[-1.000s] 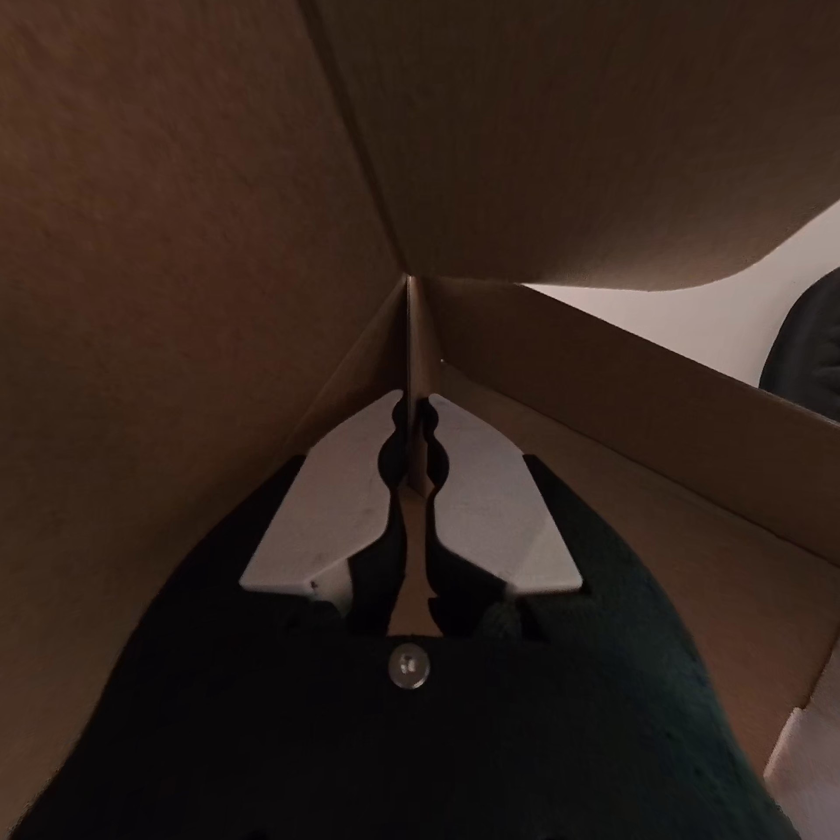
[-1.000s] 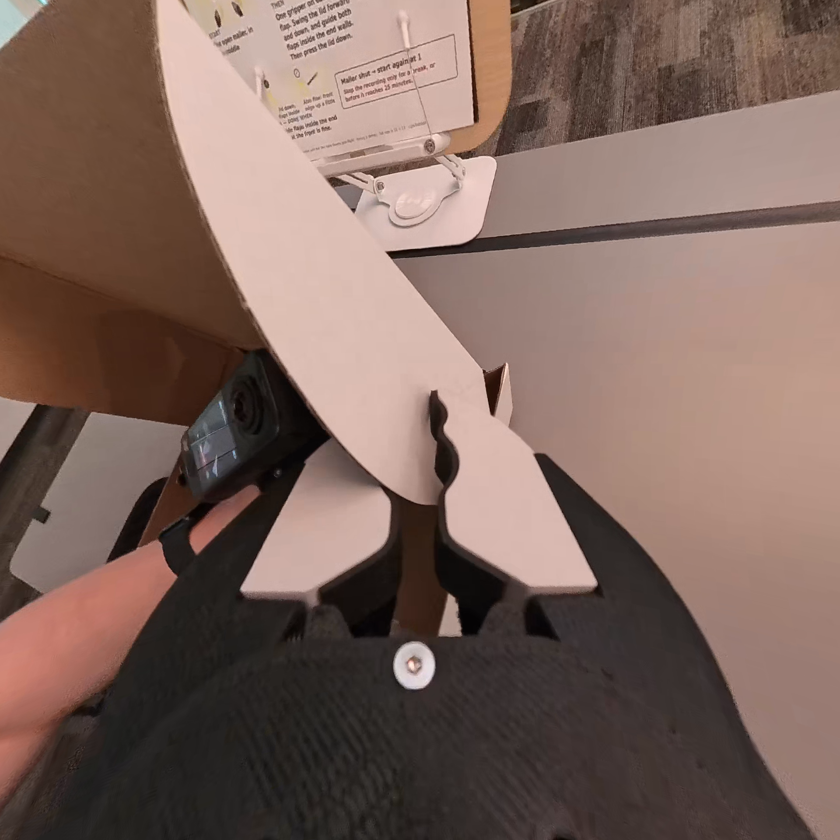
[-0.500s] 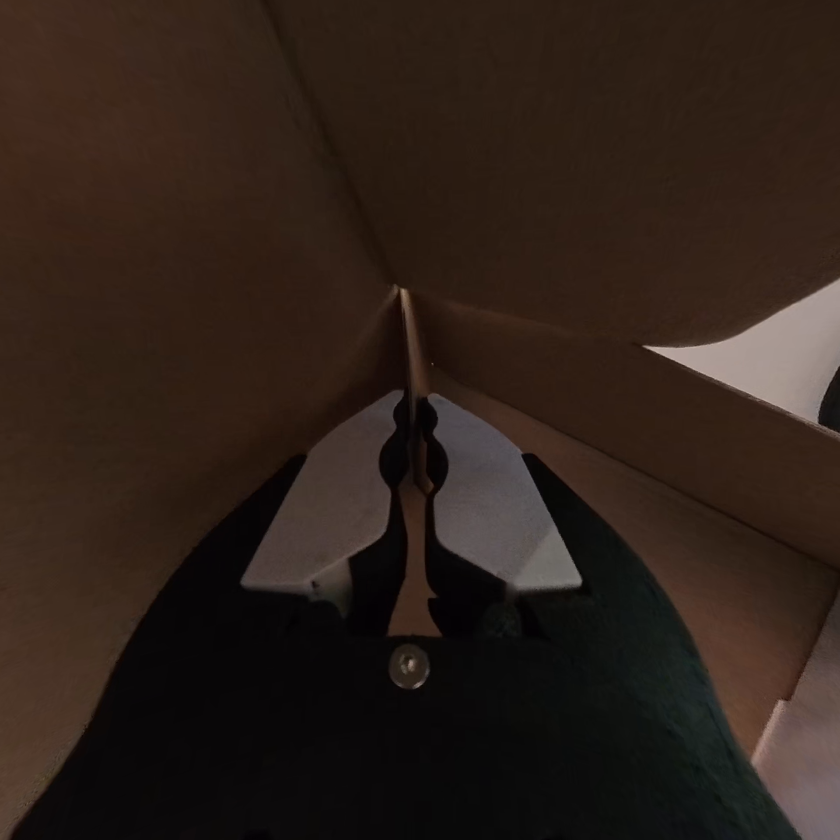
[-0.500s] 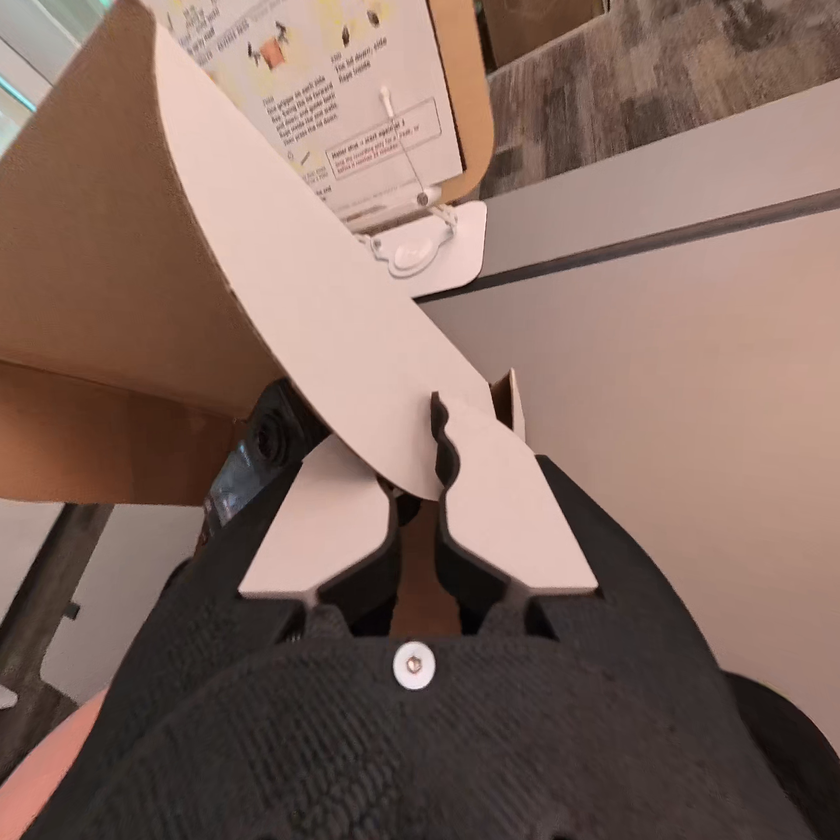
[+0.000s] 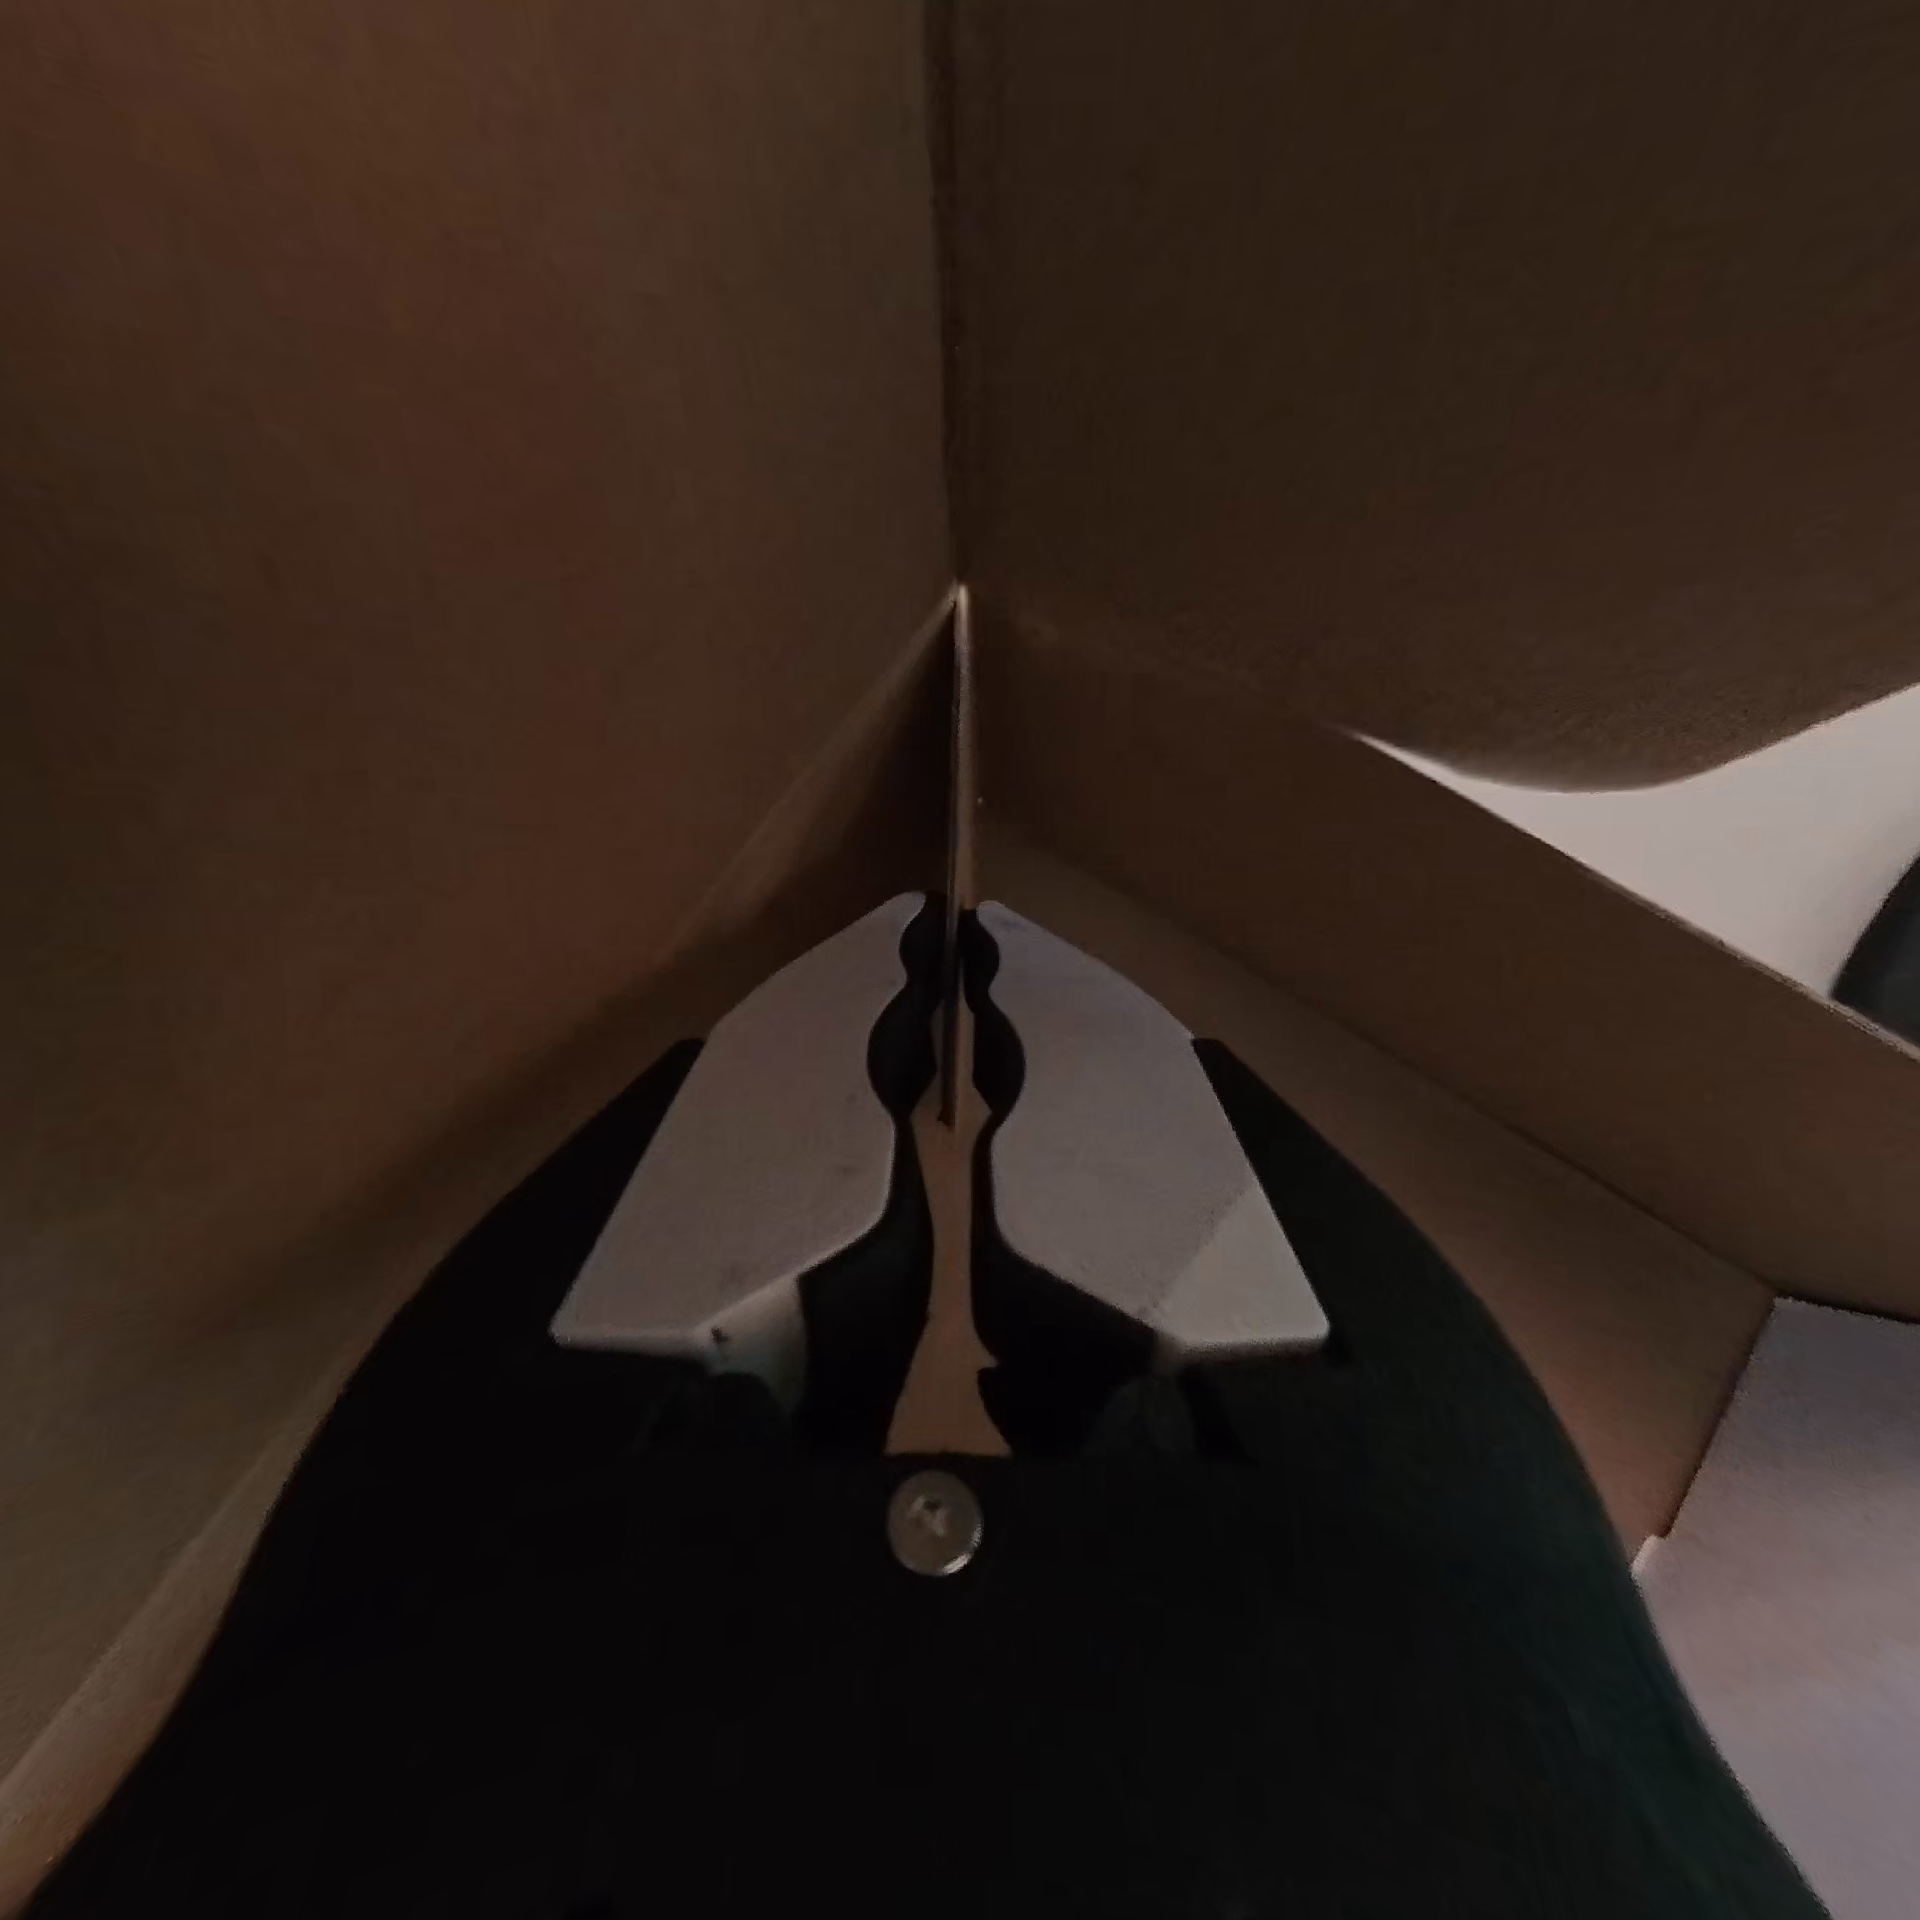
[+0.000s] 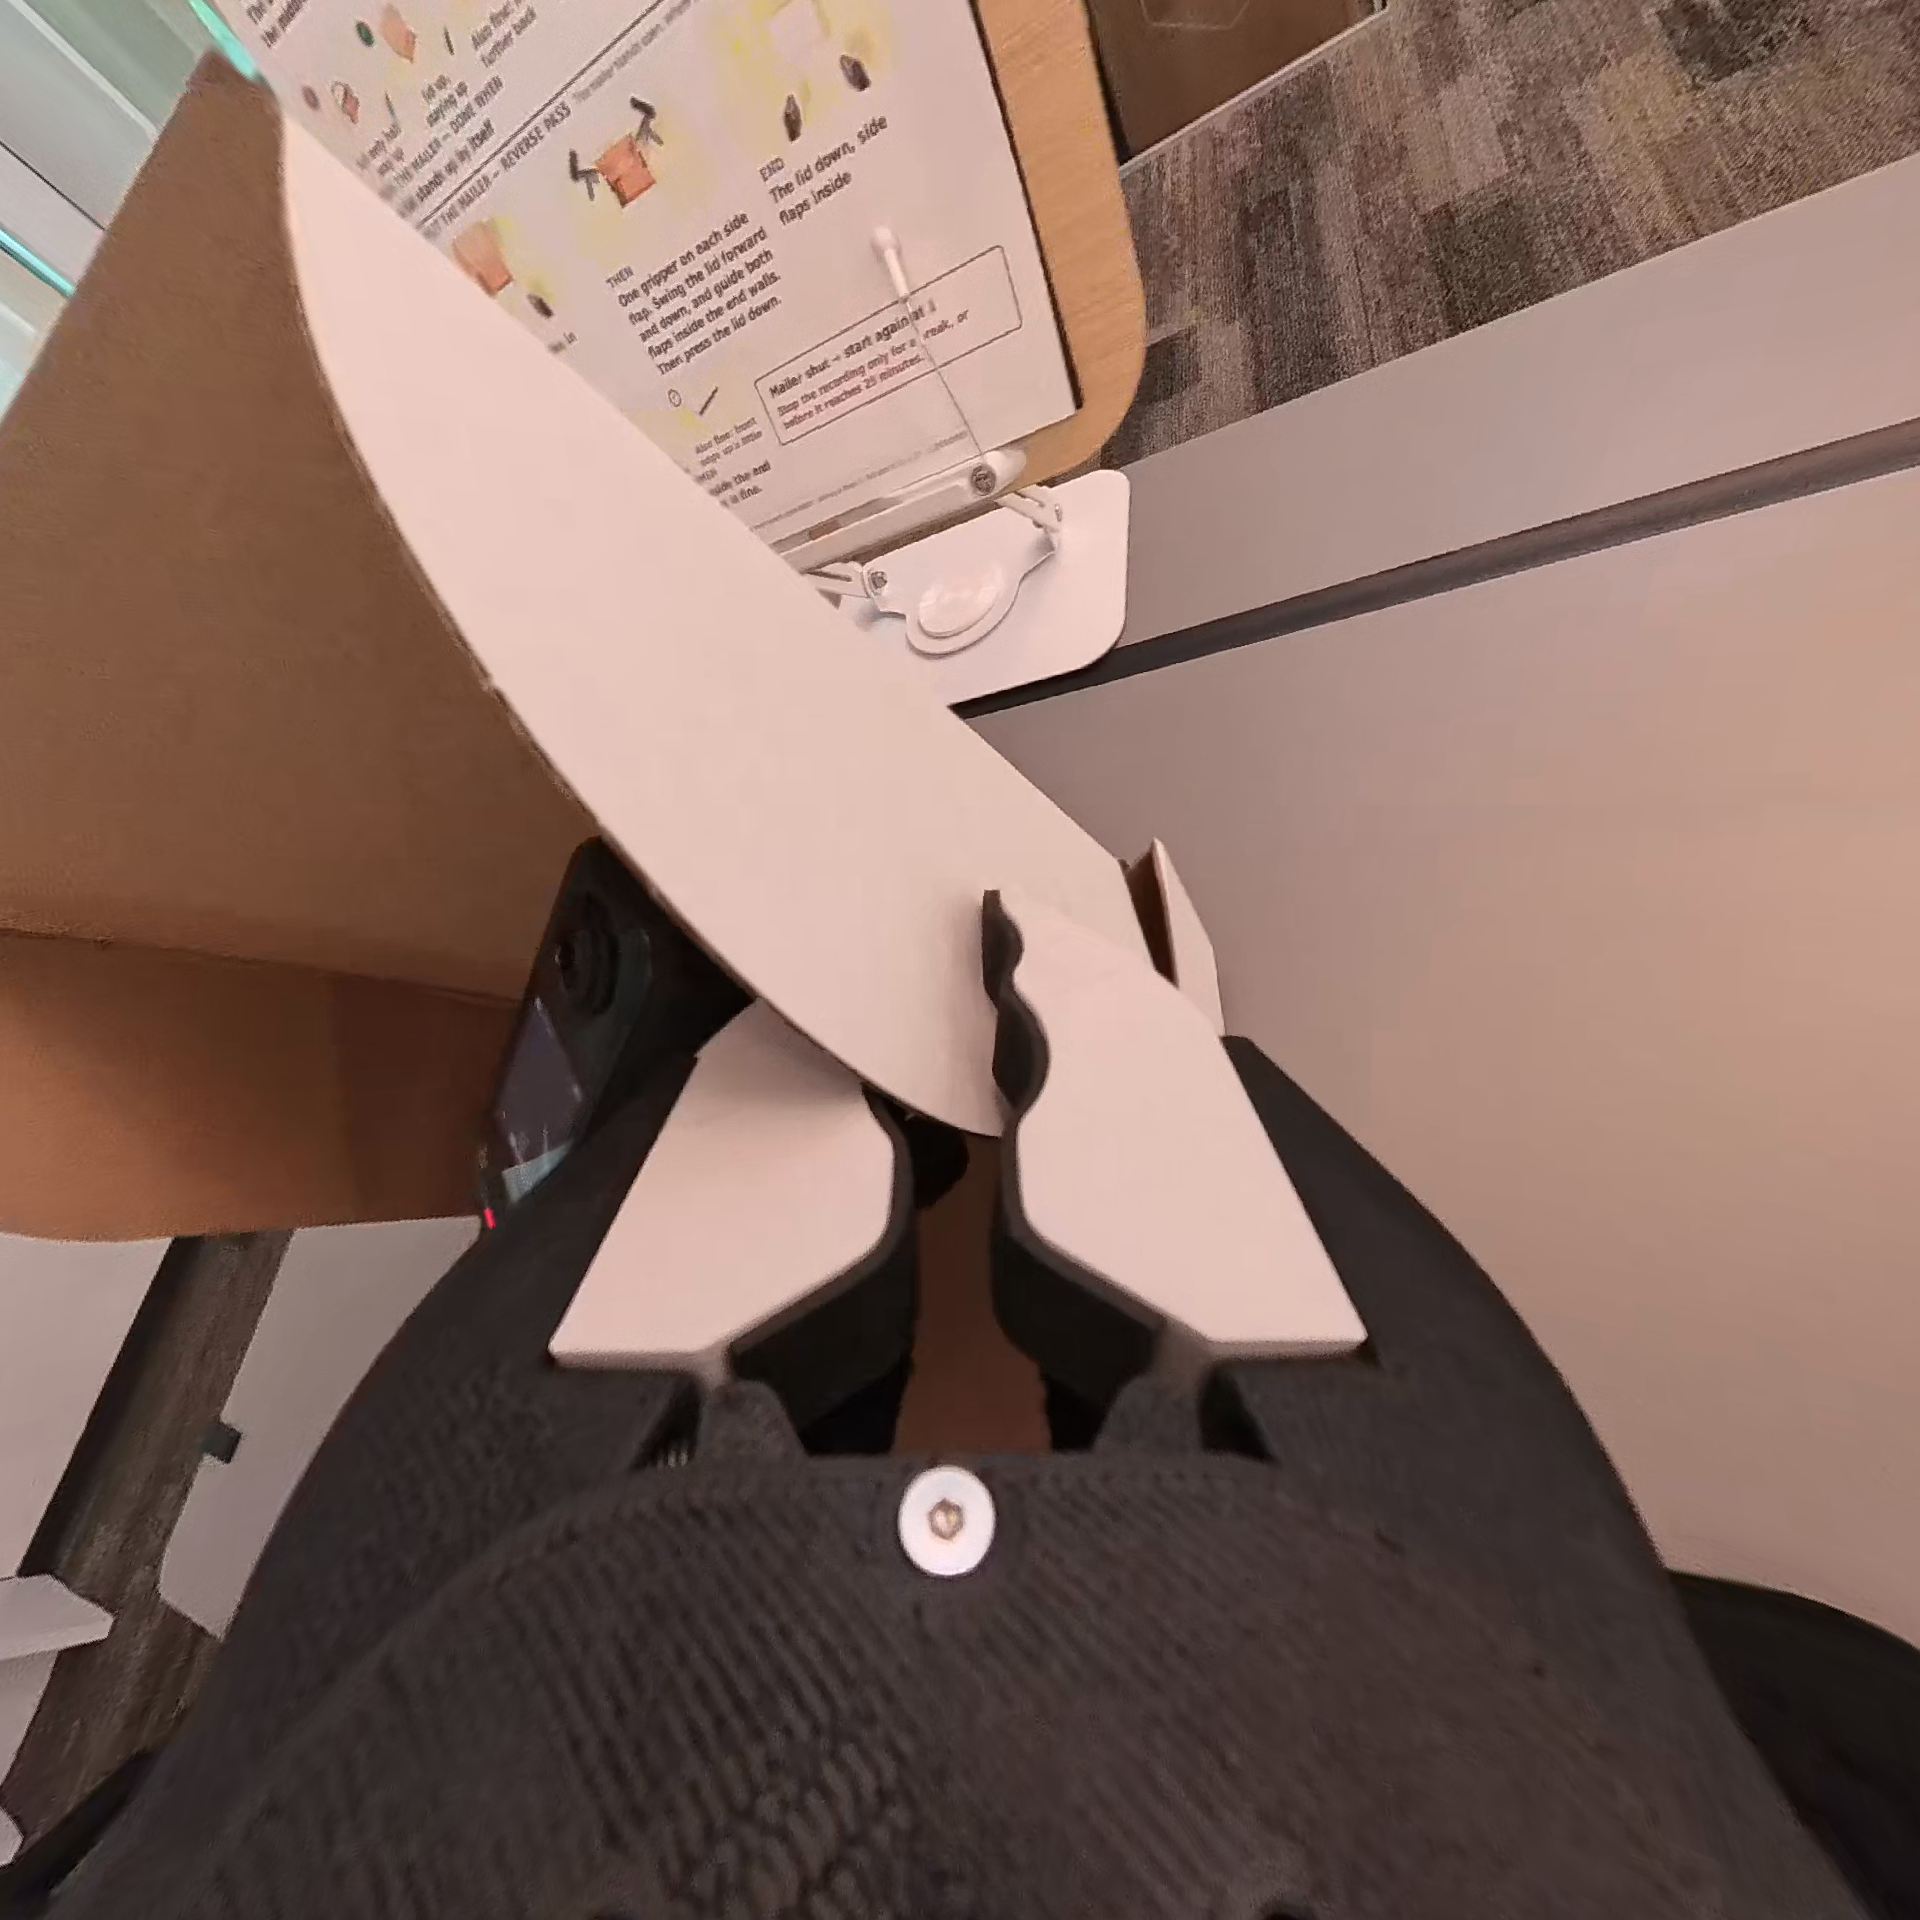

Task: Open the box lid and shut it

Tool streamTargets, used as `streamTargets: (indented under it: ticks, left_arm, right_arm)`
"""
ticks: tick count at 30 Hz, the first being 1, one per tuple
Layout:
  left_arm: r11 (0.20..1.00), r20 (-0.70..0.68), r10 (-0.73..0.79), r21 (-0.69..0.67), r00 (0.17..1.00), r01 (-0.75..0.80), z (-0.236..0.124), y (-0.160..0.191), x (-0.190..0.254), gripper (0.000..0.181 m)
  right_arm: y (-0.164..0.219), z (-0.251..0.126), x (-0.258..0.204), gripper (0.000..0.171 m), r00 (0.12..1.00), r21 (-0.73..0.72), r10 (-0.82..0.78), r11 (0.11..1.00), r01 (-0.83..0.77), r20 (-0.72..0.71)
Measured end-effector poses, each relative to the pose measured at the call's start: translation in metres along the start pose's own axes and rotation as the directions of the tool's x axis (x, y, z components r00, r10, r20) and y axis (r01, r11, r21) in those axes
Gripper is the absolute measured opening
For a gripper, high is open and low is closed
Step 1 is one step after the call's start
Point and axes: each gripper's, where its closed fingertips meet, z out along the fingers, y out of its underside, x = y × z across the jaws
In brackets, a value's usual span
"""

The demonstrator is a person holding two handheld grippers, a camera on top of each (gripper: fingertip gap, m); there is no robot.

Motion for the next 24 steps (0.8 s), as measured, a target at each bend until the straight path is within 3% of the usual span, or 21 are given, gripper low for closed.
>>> streamTargets:
  ticks: [1,13,24]
  left_arm:
    - [1.0,0.017,0.015,-0.001,1.0,-0.015,0.0,0.0,-0.001,0.001]
    - [0.999,0.013,0.023,-0.047,1.0,-0.022,0.003,0.008,0.001,0.002]
    - [0.994,0.004,-0.102,-0.045,0.995,0.102,0.003,0.01,-0.012,0.001]
  right_arm:
    - [0.001,0.002,-0.002,0.01,1.0,0.002,0.0,1.0,0.0,-0.005]
    - [-0.006,0.01,0.004,0.01,0.999,0.038,0.047,0.998,-0.046,-0.013]
    - [-0.003,0.011,0.001,0.011,0.997,0.084,0.081,0.993,-0.08,-0.002]
